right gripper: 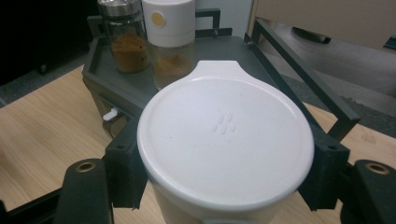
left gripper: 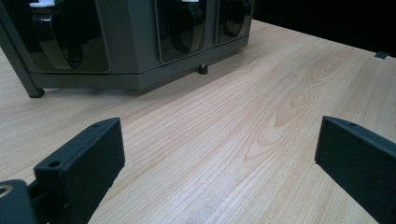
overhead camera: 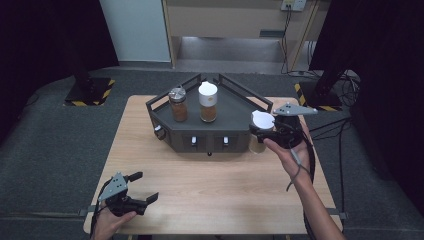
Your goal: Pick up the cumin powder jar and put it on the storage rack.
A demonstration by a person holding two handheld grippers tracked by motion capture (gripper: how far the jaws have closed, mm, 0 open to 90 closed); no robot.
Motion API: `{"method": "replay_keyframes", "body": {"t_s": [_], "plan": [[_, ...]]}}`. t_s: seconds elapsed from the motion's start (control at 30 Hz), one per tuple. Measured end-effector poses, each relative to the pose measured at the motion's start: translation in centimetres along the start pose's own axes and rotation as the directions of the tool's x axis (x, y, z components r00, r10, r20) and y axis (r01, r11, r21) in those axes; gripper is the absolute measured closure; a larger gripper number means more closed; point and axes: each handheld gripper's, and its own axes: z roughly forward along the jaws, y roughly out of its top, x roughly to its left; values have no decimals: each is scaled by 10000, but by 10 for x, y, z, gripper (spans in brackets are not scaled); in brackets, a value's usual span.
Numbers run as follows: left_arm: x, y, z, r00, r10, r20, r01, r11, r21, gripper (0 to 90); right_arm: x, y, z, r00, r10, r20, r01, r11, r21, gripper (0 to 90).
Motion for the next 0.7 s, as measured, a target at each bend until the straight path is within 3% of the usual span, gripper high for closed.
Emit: {"method": "replay_keyframes", "body": {"t_s": [0.47,0.7], "plan": [[0,0,0,10000,8,3,-8,10000,8,6,9,51,23,9998,40,202,-41,10000,30,307],[0,0,0,10000,14,24,-14,10000,10,6,10,66,40,9986,275,457,-278,9996,52,308]]}}
